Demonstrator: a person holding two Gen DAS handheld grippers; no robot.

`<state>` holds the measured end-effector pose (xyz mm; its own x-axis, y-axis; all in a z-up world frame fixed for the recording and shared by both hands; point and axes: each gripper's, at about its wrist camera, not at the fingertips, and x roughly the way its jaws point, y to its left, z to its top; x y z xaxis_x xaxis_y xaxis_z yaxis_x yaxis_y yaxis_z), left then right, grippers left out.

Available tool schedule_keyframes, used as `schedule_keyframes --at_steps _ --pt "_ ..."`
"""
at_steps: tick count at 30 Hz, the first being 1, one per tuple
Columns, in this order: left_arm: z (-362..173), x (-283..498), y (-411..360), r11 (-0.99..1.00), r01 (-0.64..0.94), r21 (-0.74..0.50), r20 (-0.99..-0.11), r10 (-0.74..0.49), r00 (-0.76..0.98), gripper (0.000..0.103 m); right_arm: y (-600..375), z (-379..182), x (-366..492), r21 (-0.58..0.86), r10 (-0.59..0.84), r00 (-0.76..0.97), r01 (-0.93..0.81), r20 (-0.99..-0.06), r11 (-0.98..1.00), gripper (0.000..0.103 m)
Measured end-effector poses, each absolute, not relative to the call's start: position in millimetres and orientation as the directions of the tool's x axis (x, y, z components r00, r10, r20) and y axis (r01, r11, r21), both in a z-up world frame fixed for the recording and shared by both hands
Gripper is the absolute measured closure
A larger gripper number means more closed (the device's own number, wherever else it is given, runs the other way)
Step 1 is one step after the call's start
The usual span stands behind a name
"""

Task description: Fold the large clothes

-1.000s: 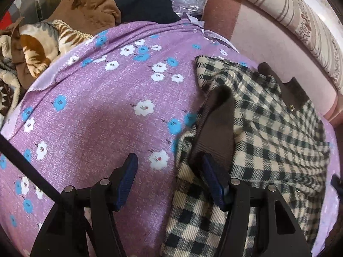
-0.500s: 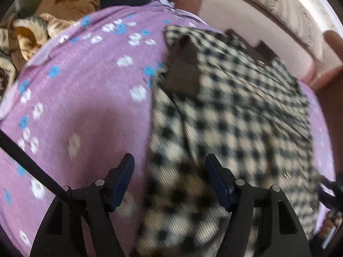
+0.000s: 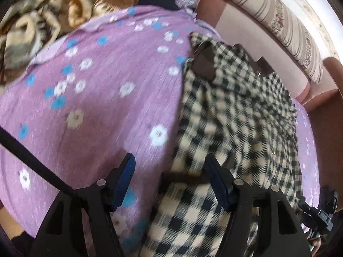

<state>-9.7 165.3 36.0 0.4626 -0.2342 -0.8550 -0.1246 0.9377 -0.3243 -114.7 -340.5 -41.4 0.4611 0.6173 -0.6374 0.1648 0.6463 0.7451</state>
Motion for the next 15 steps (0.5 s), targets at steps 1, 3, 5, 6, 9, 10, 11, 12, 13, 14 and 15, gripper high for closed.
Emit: schedule_keyframes --at_steps 1,3,5,6,9,10,11,12,13,14,15 --pt "30.0 -13.2 167.2 0.929 -0.132 -0.346 -0.859 -0.258 0.442 0.037 -339.8 -42.3 -117.7 0.750 0.623 0.463 0.160 -0.631 0.641 0.054" --pt "25.3 -22.9 166.4 0.918 -0.125 -0.376 -0.852 -0.289 0.437 0.037 -339.6 -44.3 -121.3 0.762 0.630 0.474 0.154 -0.615 0.629 0.054" --pt "26.0 -30.6 161.9 0.917 -0.089 -0.390 -0.844 -0.317 0.433 0.037 -340.1 -45.9 -125.6 0.774 0.637 0.484 0.149 -0.600 0.616 0.054" --pt "24.2 -36.3 158.1 0.900 -0.063 -0.432 -0.830 -0.369 0.418 0.037 -342.0 -46.2 -126.4 0.779 0.641 0.487 0.147 -0.594 0.610 0.054" --pt "22.9 -50.1 146.4 0.887 -0.007 -0.461 -0.813 -0.419 0.404 0.042 -341.3 -46.5 -127.9 0.792 0.654 0.490 0.138 -0.576 0.595 0.054" --pt "23.3 -54.1 142.6 0.887 0.016 -0.461 -0.810 -0.428 0.401 0.047 -340.5 -46.6 -129.3 0.795 0.658 0.490 0.131 -0.572 0.593 0.054" --pt "23.6 -58.6 139.4 0.887 0.033 -0.461 -0.808 -0.435 0.397 0.050 -340.1 -46.4 -129.8 0.797 0.662 0.489 0.127 -0.569 0.591 0.054" --pt "24.7 -63.5 136.0 0.891 0.046 -0.452 -0.807 -0.431 0.403 0.051 -338.9 -46.5 -130.9 0.799 0.666 0.487 0.122 -0.565 0.589 0.054" --pt "25.4 -66.6 134.4 0.892 0.055 -0.449 -0.805 -0.430 0.408 0.051 -337.5 -46.4 -132.3 0.801 0.670 0.484 0.116 -0.562 0.588 0.054" --pt "25.8 -69.6 132.9 0.890 0.061 -0.453 -0.801 -0.436 0.410 0.051 -336.2 -46.3 -132.9 0.803 0.675 0.481 0.112 -0.559 0.585 0.054" --pt "26.1 -72.8 132.4 0.884 0.064 -0.462 -0.795 -0.445 0.413 0.051 -334.5 -46.6 -134.1 0.809 0.684 0.476 0.107 -0.552 0.578 0.054"
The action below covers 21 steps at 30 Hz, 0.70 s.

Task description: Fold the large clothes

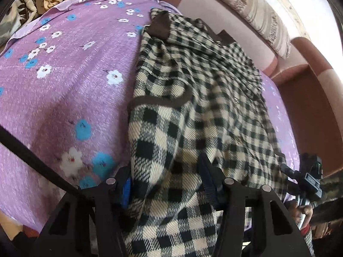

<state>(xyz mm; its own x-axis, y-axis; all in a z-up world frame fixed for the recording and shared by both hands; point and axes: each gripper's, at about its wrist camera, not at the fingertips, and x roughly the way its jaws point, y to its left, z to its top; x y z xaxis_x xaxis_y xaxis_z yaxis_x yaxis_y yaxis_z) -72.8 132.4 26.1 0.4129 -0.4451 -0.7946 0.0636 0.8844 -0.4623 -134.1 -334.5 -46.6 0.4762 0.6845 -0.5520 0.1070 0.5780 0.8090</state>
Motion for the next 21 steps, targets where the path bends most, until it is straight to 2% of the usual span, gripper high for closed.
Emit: schedule_keyframes --at_steps 10,12,16,18,21 --pt "20.5 -91.5 150.3 0.854 -0.004 -0.520 -0.770 -0.466 0.436 0.049 -322.4 -50.2 -145.0 0.834 0.727 0.449 0.081 -0.520 0.546 0.054" --pt "20.3 -90.5 152.0 0.840 -0.019 -0.542 -0.759 -0.479 0.441 0.045 -323.4 -50.9 -145.3 0.839 0.731 0.451 0.083 -0.512 0.537 0.054" --pt "20.0 -91.6 150.8 0.831 -0.029 -0.555 -0.750 -0.485 0.449 0.044 -326.1 -52.7 -145.5 0.850 0.738 0.456 0.085 -0.497 0.520 0.054" --pt "22.3 -94.2 143.7 0.852 0.014 -0.524 -0.762 -0.476 0.440 0.045 -326.3 -52.5 -145.8 0.851 0.739 0.456 0.084 -0.496 0.519 0.054" --pt "23.4 -98.7 136.4 0.874 0.043 -0.484 -0.780 -0.453 0.433 0.054 -326.6 -52.0 -146.2 0.851 0.740 0.454 0.084 -0.495 0.518 0.054"
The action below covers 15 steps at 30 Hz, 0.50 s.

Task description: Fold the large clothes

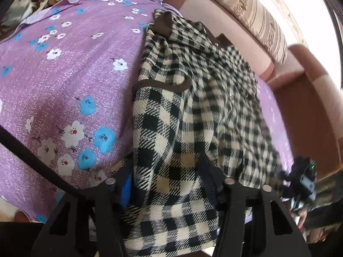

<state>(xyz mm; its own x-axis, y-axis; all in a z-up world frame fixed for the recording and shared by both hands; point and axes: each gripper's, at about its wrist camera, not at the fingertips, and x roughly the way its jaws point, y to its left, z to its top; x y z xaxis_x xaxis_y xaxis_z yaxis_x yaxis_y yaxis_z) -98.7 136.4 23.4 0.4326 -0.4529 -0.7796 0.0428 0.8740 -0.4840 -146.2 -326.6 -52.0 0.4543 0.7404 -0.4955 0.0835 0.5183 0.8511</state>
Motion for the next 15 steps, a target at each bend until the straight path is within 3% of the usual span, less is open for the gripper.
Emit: schedule_keyframes --at_steps 6,7,9,13,14,15 --pt "17.7 -96.5 138.5 0.865 0.044 -0.499 -0.772 -0.468 0.430 0.052 -322.3 -55.4 -159.2 0.869 0.761 0.440 0.107 -0.477 0.483 0.054" --pt "17.8 -95.0 137.8 0.863 0.040 -0.504 -0.771 -0.470 0.430 0.049 -321.2 -56.1 -162.7 0.872 0.764 0.440 0.105 -0.471 0.478 0.054" --pt "19.9 -92.8 131.4 0.855 0.054 -0.517 -0.760 -0.487 0.431 0.031 -320.7 -57.0 -168.0 0.875 0.766 0.443 0.101 -0.466 0.474 0.054" --pt "24.0 -97.5 115.4 0.887 0.112 -0.448 -0.779 -0.448 0.438 0.030 -318.9 -55.8 -171.9 0.873 0.769 0.437 0.090 -0.466 0.478 0.054" --pt "24.8 -99.4 113.6 0.887 0.125 -0.444 -0.778 -0.451 0.438 0.032 -317.1 -55.2 -172.7 0.873 0.771 0.434 0.087 -0.466 0.479 0.054" --pt "25.1 -102.0 112.8 0.885 0.134 -0.446 -0.775 -0.456 0.437 0.041 -315.3 -54.7 -173.8 0.872 0.772 0.432 0.082 -0.467 0.482 0.054"
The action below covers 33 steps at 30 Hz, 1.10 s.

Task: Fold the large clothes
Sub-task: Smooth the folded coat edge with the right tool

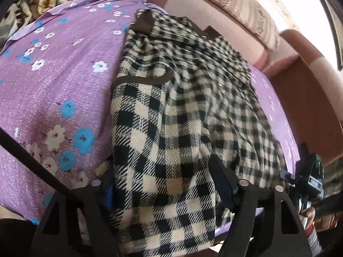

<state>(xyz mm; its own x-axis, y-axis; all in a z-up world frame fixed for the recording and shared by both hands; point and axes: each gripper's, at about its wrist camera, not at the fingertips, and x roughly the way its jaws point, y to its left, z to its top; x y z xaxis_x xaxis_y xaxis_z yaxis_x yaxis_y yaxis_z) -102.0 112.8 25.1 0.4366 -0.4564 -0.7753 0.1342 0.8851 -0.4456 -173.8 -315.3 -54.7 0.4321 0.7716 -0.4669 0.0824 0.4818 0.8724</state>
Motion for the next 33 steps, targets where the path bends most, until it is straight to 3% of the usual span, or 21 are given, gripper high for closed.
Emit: schedule_keyframes --at_steps 3,5,10,15,19,20,21,24,29,32,33 --pt "22.7 -108.4 115.8 0.884 0.130 -0.450 -0.778 -0.459 0.428 0.062 -311.6 -53.6 -174.0 0.870 0.772 0.429 0.077 -0.469 0.486 0.054" --pt "20.6 -110.4 121.2 0.877 0.114 -0.466 -0.775 -0.467 0.426 0.067 -309.4 -52.4 -173.1 0.869 0.775 0.422 0.070 -0.471 0.490 0.054" --pt "14.5 -110.3 133.2 0.847 0.069 -0.527 -0.751 -0.502 0.428 0.066 -303.5 -51.6 -172.6 0.871 0.790 0.401 0.047 -0.464 0.488 0.054" --pt "16.9 -111.7 125.9 0.836 0.100 -0.540 -0.734 -0.526 0.430 0.045 -301.4 -53.7 -172.8 0.877 0.799 0.393 0.044 -0.456 0.479 0.054" --pt "21.7 -116.5 111.6 0.869 0.160 -0.468 -0.762 -0.488 0.426 0.044 -292.4 -53.3 -172.4 0.877 0.811 0.370 0.024 -0.453 0.479 0.054" --pt "22.4 -118.0 110.4 0.873 0.168 -0.457 -0.764 -0.482 0.428 0.049 -289.3 -53.4 -172.5 0.877 0.814 0.362 0.019 -0.455 0.481 0.054" --pt "22.8 -119.5 110.3 0.878 0.171 -0.448 -0.768 -0.476 0.429 0.066 -285.4 -53.9 -172.2 0.873 0.814 0.355 0.015 -0.460 0.487 0.054" --pt "18.5 -118.5 118.5 0.877 0.136 -0.460 -0.774 -0.471 0.423 0.086 -279.3 -52.1 -172.0 0.856 0.800 0.354 0.003 -0.484 0.517 0.055" --pt "13.8 -115.3 128.6 0.842 0.092 -0.532 -0.750 -0.519 0.410 0.083 -280.6 -51.6 -170.7 0.846 0.788 0.358 0.011 -0.501 0.533 0.059" --pt "14.1 -114.6 127.8 0.809 0.100 -0.579 -0.721 -0.566 0.401 0.062 -284.7 -50.2 -171.0 0.849 0.788 0.367 0.007 -0.494 0.528 0.059" --pt "14.3 -114.8 127.2 0.805 0.101 -0.584 -0.717 -0.570 0.402 0.060 -285.0 -50.0 -170.9 0.849 0.789 0.367 0.005 -0.493 0.528 0.059"
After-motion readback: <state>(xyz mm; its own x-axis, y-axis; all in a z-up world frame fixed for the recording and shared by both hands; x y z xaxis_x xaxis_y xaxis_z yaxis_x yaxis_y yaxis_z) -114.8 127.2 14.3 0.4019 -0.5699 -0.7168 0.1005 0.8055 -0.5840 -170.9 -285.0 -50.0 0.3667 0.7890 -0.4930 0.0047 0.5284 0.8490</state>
